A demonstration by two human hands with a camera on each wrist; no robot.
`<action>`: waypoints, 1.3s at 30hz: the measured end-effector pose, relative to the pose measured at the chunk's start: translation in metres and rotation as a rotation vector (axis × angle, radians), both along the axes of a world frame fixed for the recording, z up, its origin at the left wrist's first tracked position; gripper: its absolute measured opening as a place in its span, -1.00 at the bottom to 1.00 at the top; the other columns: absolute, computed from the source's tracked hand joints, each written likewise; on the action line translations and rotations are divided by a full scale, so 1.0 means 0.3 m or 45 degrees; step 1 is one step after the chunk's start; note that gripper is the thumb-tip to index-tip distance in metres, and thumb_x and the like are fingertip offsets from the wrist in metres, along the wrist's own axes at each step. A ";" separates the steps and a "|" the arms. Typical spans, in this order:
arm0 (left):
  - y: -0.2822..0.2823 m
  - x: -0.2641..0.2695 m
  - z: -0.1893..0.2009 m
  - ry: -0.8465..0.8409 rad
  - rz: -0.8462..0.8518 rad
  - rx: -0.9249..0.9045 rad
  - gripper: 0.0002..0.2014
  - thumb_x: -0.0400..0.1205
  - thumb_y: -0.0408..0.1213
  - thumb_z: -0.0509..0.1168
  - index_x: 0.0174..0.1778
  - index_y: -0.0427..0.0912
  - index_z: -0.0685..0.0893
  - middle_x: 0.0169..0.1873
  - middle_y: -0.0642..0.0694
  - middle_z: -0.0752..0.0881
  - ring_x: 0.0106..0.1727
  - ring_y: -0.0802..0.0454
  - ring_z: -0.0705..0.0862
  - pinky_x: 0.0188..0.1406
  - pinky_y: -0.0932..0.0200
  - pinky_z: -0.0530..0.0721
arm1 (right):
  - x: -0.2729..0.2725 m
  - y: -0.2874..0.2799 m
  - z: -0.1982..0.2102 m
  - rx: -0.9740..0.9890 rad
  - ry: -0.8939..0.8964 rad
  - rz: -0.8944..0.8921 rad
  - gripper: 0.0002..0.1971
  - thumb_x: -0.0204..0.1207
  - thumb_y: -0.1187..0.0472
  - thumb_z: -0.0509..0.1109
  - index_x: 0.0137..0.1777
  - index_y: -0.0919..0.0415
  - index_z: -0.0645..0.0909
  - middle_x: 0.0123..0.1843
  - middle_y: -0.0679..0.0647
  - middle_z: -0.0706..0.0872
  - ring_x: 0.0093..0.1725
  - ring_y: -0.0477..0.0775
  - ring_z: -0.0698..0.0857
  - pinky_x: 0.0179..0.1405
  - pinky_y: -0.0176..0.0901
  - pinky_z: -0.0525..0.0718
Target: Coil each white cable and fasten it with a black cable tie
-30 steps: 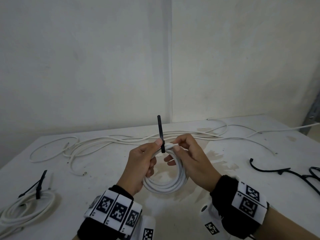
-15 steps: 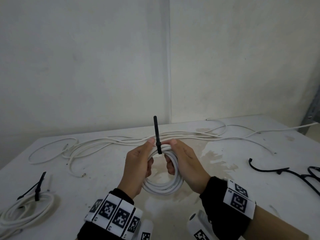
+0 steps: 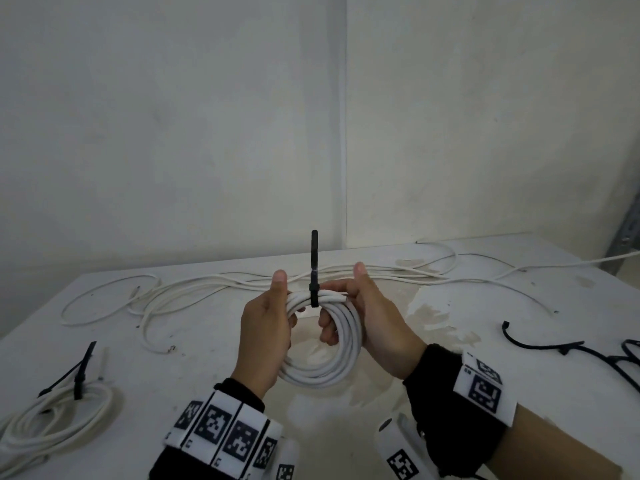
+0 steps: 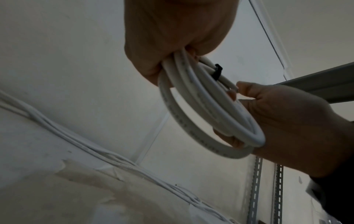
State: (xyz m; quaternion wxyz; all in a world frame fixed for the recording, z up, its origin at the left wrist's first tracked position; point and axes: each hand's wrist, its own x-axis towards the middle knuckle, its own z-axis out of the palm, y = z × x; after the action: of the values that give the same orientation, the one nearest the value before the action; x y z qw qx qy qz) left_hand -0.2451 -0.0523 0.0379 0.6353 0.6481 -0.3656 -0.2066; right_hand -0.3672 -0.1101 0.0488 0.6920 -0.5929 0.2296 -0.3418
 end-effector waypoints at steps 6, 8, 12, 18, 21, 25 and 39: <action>0.010 0.012 -0.001 -0.071 0.025 0.000 -0.46 0.69 0.06 0.01 -0.52 -0.21 0.43 -0.65 -0.06 0.41 -0.66 0.12 0.29 -0.52 0.16 0.27 | 0.070 0.029 0.004 -0.077 0.086 -0.068 -0.41 0.66 -0.15 -0.13 -0.18 0.26 0.58 -0.57 0.06 0.42 -0.68 -0.11 0.33 -0.61 -0.31 0.34; 0.020 0.020 -0.005 -0.064 0.033 -0.004 -0.48 0.69 0.06 0.01 -0.49 -0.23 0.42 -0.64 -0.08 0.39 -0.63 0.08 0.28 -0.52 0.16 0.26 | 0.092 0.039 0.000 -0.059 0.069 -0.089 -0.45 0.67 -0.12 -0.09 -0.19 0.28 0.56 -0.59 0.05 0.36 -0.69 -0.12 0.28 -0.64 -0.35 0.29; 0.050 0.075 -0.021 -0.017 0.014 0.025 -0.47 0.70 0.05 0.00 -0.45 -0.27 0.51 -0.70 0.00 0.39 -0.68 0.13 0.29 -0.63 0.23 0.28 | 0.130 0.048 -0.005 -0.077 0.143 0.000 -0.56 0.66 -0.07 0.06 -0.07 0.29 0.58 -0.56 0.03 0.39 -0.65 -0.12 0.32 -0.61 -0.31 0.35; 0.124 0.132 -0.024 -0.164 -0.103 0.044 -0.60 0.69 -0.04 0.05 -0.41 -0.17 0.46 -0.60 -0.01 0.43 -0.56 0.10 0.39 -0.53 0.25 0.41 | 0.200 0.065 -0.023 -0.057 0.097 -0.038 -0.67 0.67 0.04 0.11 -0.09 0.30 0.52 -0.60 0.00 0.36 -0.67 -0.13 0.28 -0.65 -0.33 0.31; 0.145 0.168 -0.037 -0.181 -0.072 0.009 -0.65 0.67 -0.06 0.11 -0.38 -0.18 0.41 -0.54 -0.02 0.35 -0.53 0.08 0.29 -0.53 0.17 0.34 | 0.244 0.091 -0.038 -0.047 0.062 -0.021 -0.65 0.68 0.04 0.07 -0.12 0.29 0.52 -0.58 0.01 0.33 -0.65 -0.12 0.26 -0.65 -0.33 0.31; 0.176 0.222 -0.039 -0.168 -0.076 0.016 -0.67 0.65 -0.03 0.12 -0.39 -0.12 0.45 -0.55 0.02 0.39 -0.58 0.18 0.34 -0.51 0.25 0.39 | 0.292 0.113 -0.041 -0.057 0.074 0.030 -0.66 0.68 0.03 0.07 -0.13 0.27 0.52 -0.57 0.01 0.33 -0.65 -0.12 0.28 -0.64 -0.34 0.33; 0.362 0.472 -0.077 -0.660 0.046 0.324 -0.77 0.72 -0.21 0.06 0.16 -0.15 0.58 -0.22 0.02 0.58 -0.11 0.00 0.58 -0.03 0.17 0.49 | 0.455 0.159 -0.092 -0.237 0.438 0.290 -0.48 0.61 -0.20 0.00 0.15 0.16 0.61 0.01 0.05 0.70 -0.04 -0.01 0.70 0.02 -0.15 0.64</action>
State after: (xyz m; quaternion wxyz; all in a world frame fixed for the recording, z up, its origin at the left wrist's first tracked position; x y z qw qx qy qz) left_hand -0.1034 0.0561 0.0148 0.4378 0.7601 -0.4754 -0.0672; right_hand -0.2307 -0.0623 0.0212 0.6190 -0.7259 0.2433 -0.1751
